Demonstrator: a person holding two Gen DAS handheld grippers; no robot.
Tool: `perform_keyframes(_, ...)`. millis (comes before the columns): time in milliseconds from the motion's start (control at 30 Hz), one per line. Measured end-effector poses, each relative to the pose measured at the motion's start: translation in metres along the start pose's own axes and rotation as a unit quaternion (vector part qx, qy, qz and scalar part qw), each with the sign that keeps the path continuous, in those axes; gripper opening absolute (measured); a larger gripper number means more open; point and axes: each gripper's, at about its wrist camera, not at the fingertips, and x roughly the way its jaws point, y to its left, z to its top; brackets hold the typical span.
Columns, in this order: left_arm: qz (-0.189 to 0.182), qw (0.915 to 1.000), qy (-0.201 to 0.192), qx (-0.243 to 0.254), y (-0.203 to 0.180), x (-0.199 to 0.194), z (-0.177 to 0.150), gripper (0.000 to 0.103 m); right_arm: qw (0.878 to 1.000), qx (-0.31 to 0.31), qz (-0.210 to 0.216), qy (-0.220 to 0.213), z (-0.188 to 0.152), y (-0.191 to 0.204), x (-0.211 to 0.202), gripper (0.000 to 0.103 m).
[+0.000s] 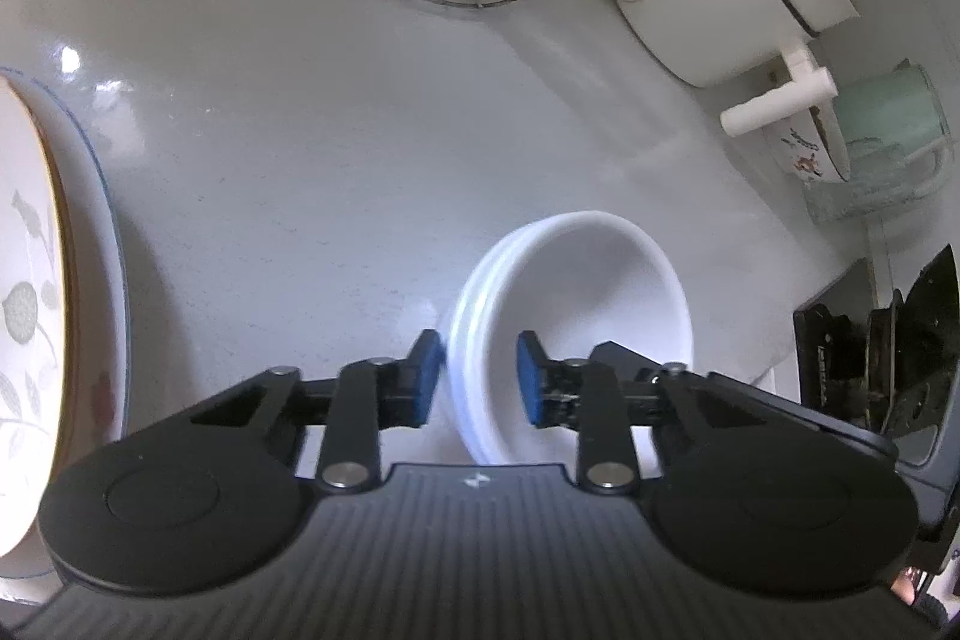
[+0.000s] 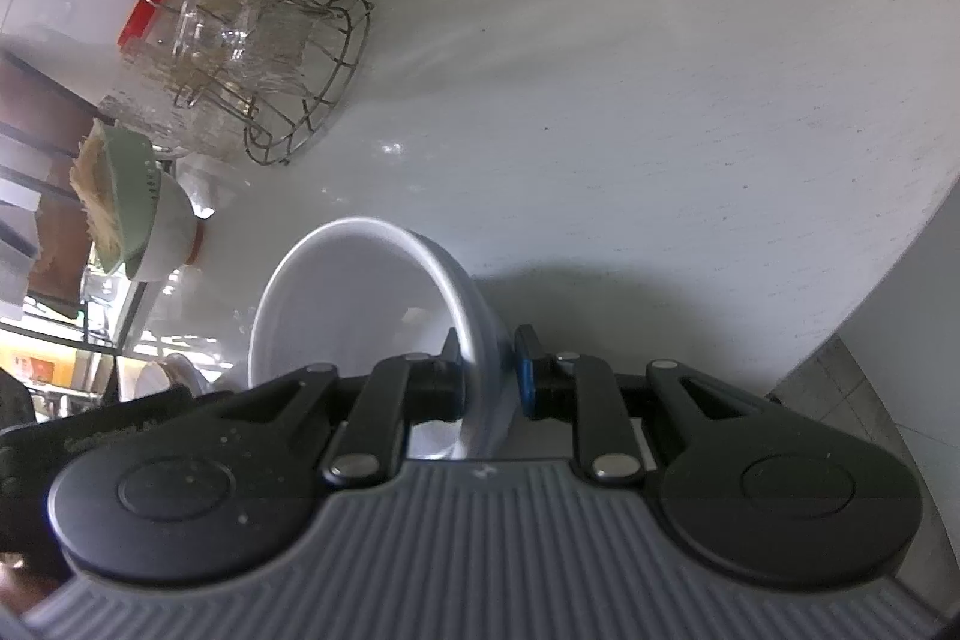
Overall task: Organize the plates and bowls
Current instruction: 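Lift the nested bowl stack with both grippers off the counter, then carry the bowl stack with both grippers over the plate stack and lower it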
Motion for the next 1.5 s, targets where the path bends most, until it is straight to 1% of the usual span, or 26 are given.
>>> perform_keyframes(67,0.008,1.0,-0.002,0.001,0.0,0.001,-0.001,0.02,1.0,-0.001,0.0,0.001,0.0,-0.001,-0.001,0.02)
perform_keyframes(167,0.01,0.9999,-0.003,-0.003,0.0,-0.001,-0.003,0.019,1.0,-0.001,0.002,0.005,0.0,-0.002,-0.002,0.02)
perform_keyframes(267,0.013,0.9999,-0.01,0.005,-0.003,-0.009,-0.006,0.019,1.0,-0.004,0.002,0.001,-0.002,0.002,-0.005,0.02)
perform_keyframes(400,0.01,0.9998,-0.012,0.01,-0.008,-0.02,-0.009,0.019,1.0,-0.005,0.001,-0.006,-0.004,0.005,-0.017,0.02)
perform_keyframes(500,0.01,0.9996,-0.012,0.023,-0.014,-0.029,-0.011,0.019,1.0,-0.001,0.0,-0.008,-0.006,0.006,-0.027,0.02)
perform_keyframes(800,0.012,0.9979,-0.021,0.06,-0.032,-0.066,-0.015,0.019,1.0,-0.01,-0.002,-0.03,-0.015,0.025,-0.061,0.02)
perform_keyframes(1000,0.001,0.9978,-0.031,0.059,-0.034,-0.097,-0.017,0.019,0.999,-0.011,0.0,-0.039,-0.016,0.042,-0.078,0.02)
perform_keyframes(1100,-0.002,0.997,-0.041,0.065,-0.037,-0.117,-0.017,0.019,0.999,-0.021,-0.001,-0.05,-0.019,0.055,-0.09,0.02)
perform_keyframes(1233,-0.009,0.9968,-0.045,0.066,-0.032,-0.134,-0.015,0.019,0.997,-0.032,0.0,-0.068,-0.027,0.07,-0.105,0.02)
perform_keyframes(1333,-0.022,0.9965,-0.044,0.068,-0.023,-0.141,-0.013,0.019,0.996,-0.048,-0.002,-0.079,-0.031,0.081,-0.111,0.02)
perform_keyframes(1500,-0.024,0.9967,-0.044,0.063,-0.003,-0.149,-0.01,0.019,0.996,-0.054,-0.004,-0.076,-0.035,0.096,-0.105,0.02)
